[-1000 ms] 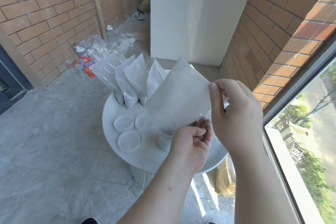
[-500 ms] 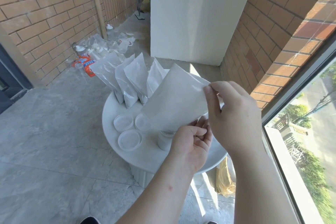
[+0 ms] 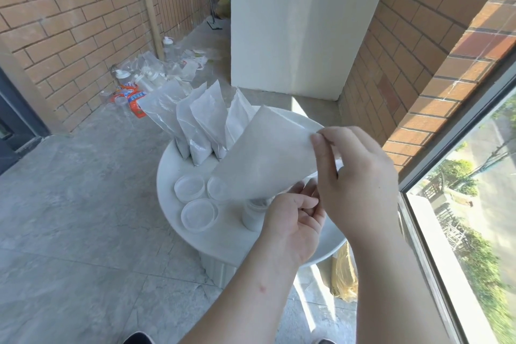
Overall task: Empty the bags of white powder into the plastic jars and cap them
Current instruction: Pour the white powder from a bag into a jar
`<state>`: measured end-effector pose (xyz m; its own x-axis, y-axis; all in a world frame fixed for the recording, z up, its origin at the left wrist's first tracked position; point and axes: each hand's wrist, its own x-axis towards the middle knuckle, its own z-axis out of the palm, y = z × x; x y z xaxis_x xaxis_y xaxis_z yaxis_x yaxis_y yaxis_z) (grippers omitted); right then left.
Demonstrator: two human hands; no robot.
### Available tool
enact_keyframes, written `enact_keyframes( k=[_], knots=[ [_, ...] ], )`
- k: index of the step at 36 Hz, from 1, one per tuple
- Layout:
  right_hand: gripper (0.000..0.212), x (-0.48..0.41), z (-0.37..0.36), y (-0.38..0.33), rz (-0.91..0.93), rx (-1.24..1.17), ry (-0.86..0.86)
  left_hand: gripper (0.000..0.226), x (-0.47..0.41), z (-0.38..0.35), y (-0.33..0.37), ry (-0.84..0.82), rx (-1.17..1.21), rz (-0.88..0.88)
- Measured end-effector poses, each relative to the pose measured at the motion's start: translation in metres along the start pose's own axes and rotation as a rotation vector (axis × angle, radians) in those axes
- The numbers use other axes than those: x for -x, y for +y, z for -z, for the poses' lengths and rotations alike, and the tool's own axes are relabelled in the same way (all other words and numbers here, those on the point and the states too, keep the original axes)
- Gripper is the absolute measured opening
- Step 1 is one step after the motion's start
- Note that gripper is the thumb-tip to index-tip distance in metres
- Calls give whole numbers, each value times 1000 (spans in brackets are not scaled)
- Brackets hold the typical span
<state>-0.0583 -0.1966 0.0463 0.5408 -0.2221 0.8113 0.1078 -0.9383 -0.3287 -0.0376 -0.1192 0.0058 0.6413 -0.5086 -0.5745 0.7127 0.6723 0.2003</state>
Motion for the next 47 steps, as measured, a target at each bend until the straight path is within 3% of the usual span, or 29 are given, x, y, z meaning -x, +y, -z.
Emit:
enact_keyframes(
  k=[9, 30, 47],
  knots=[
    [28, 0, 1, 7, -29, 20, -13, 43, -4, 4, 0, -45, 13, 21],
    [26, 0, 0, 6, -59, 18, -37, 48, -9, 5, -1, -54, 17, 27],
    [23, 4, -1, 12, -172, -40, -55, 17, -6, 10, 2, -170, 61, 70]
  ],
)
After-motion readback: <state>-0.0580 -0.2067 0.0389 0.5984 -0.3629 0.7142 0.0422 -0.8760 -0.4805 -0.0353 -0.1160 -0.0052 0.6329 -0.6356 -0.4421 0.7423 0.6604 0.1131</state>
